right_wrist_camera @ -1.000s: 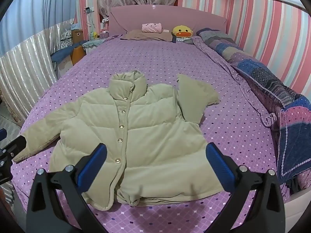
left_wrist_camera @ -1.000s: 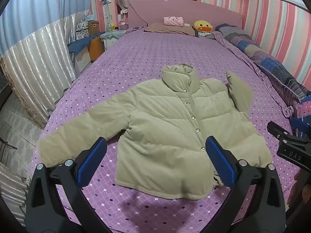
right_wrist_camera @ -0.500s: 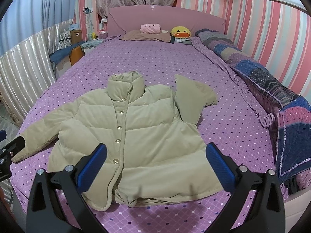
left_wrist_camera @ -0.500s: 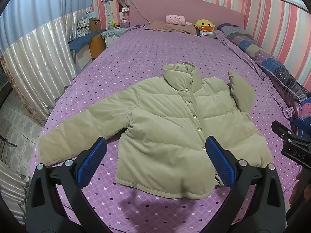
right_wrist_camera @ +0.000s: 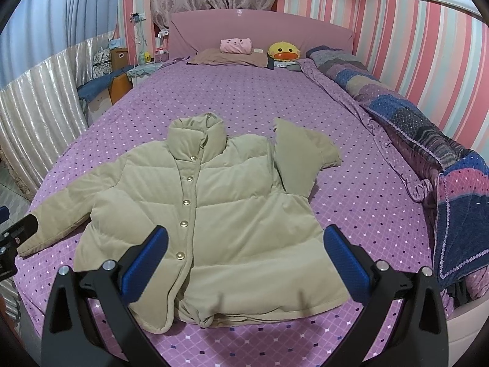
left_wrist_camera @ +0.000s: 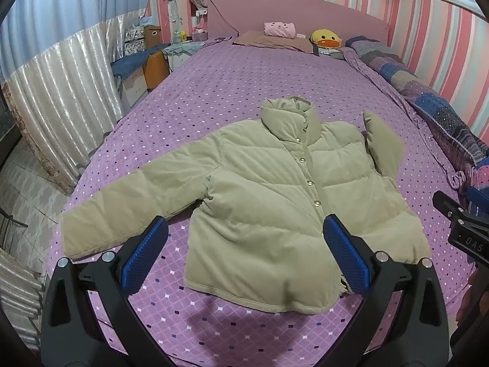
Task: Fold large clothes
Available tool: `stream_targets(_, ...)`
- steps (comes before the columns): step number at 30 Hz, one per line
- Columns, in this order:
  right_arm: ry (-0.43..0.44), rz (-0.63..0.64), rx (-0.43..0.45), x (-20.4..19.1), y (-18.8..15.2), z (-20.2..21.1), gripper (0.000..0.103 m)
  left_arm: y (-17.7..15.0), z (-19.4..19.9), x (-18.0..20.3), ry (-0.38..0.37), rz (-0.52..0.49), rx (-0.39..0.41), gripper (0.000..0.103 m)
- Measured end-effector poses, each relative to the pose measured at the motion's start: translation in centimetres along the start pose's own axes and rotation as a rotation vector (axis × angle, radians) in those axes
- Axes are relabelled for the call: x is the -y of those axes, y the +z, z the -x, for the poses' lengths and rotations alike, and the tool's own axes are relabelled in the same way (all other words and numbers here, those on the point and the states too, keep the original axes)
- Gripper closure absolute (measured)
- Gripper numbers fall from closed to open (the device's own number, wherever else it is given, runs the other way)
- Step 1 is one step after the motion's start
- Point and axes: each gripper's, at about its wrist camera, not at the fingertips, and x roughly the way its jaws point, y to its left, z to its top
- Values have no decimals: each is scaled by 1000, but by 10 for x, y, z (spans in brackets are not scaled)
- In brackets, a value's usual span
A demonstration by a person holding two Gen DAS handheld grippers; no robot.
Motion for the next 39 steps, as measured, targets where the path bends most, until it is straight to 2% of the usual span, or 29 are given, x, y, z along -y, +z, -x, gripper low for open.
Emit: stream_targets(39, -13, -41, -3, 11, -8, -16, 2, 0, -10, -12, 36, 14, -10, 3)
